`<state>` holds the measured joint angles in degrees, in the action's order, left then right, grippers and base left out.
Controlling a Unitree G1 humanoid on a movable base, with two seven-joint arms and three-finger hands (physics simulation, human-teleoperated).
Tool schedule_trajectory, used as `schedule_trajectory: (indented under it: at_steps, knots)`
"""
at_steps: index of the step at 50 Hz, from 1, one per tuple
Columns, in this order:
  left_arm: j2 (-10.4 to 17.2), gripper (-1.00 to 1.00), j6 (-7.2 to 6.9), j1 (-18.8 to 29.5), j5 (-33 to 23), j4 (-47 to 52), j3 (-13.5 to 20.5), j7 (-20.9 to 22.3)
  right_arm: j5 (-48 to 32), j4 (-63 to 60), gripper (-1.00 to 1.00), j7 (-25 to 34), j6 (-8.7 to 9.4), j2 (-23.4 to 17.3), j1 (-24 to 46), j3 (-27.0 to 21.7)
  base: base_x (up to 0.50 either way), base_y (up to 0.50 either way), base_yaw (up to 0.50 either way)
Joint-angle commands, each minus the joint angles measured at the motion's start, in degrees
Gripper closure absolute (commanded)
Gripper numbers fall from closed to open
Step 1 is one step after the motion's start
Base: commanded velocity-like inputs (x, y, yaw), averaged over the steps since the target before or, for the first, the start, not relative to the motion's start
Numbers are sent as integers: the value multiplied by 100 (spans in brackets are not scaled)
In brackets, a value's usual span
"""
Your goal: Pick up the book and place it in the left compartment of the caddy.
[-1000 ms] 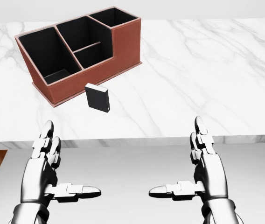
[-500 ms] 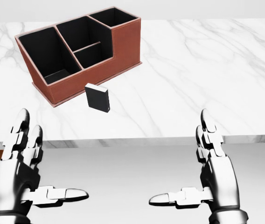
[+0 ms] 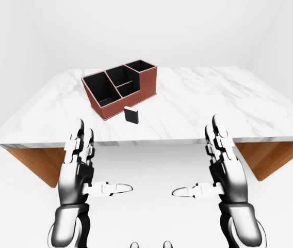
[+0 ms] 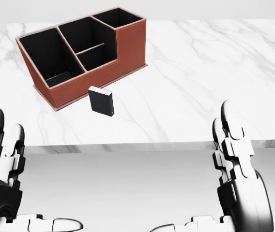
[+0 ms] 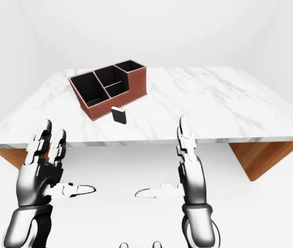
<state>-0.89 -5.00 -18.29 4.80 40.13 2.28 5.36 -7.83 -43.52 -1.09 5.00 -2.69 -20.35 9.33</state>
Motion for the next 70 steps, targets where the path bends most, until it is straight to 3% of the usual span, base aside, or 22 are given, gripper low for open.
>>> schedule_trajectory:
  at_steps: [1,42,70]
  knots:
    - [-52,-100,0,-279,36,519,21,83,-146,-666,-100,-238,0,-162,-311,289,0,0,0]
    - [-125,-100,0,-384,122,711,149,201,-418,-455,-100,-169,0,-247,-279,371,3,48,0]
    - [-150,-100,0,-473,122,890,134,240,-101,-656,-100,-237,0,-261,-302,407,28,3,0]
